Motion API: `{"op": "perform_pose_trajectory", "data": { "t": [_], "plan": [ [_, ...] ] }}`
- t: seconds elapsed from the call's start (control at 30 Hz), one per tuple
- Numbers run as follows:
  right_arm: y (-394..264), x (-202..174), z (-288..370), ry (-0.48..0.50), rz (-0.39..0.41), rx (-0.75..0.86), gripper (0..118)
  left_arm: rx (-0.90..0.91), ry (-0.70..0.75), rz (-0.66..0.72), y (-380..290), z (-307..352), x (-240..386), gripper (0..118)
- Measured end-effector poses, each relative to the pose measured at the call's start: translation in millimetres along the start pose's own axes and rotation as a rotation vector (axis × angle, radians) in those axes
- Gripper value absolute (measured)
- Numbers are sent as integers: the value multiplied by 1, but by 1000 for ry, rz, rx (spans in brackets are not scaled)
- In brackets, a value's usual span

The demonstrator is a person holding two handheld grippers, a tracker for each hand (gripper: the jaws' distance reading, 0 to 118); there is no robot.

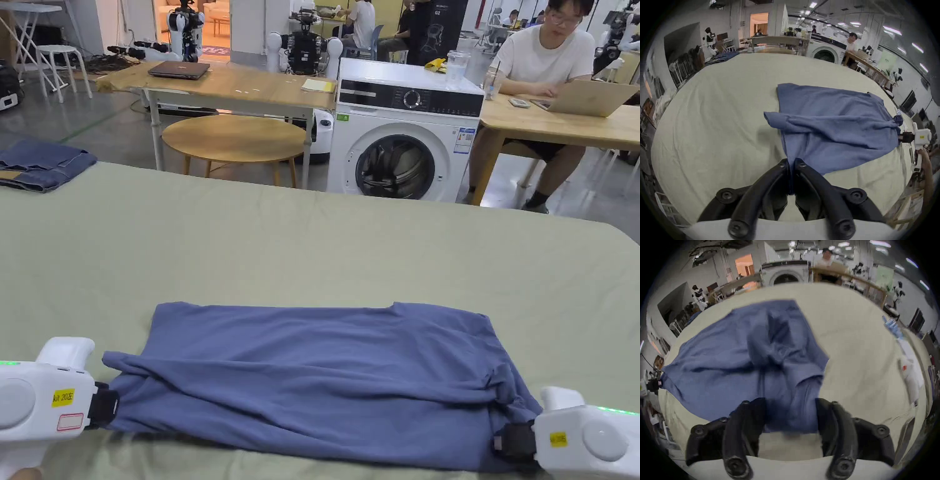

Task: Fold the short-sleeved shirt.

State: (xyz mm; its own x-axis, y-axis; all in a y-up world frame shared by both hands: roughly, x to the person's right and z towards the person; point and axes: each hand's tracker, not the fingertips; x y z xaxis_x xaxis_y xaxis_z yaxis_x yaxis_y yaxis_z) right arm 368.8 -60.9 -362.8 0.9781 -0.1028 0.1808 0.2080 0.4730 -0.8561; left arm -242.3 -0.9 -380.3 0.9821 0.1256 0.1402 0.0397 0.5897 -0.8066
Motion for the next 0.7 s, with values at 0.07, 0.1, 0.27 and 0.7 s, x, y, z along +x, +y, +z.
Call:
{"op": "perform_pose_trajectory", "data": {
  "t": [0.07,0.1,0.27,0.7],
  "plan": [
    [-7,-9,2,-61,41,71,44,2,3,-2,-1,-1,1,0],
    [-7,-12,3,-45,46,67,23,5,3,-1,-1,-1,1,0],
    [-10,-29,20,-40,107,102,9,9,7,7,3,-4,-3,0],
    [-39,-41,141,-32,152,182,9,105,-6,-7,-3,66,-20,0]
  ]
}}
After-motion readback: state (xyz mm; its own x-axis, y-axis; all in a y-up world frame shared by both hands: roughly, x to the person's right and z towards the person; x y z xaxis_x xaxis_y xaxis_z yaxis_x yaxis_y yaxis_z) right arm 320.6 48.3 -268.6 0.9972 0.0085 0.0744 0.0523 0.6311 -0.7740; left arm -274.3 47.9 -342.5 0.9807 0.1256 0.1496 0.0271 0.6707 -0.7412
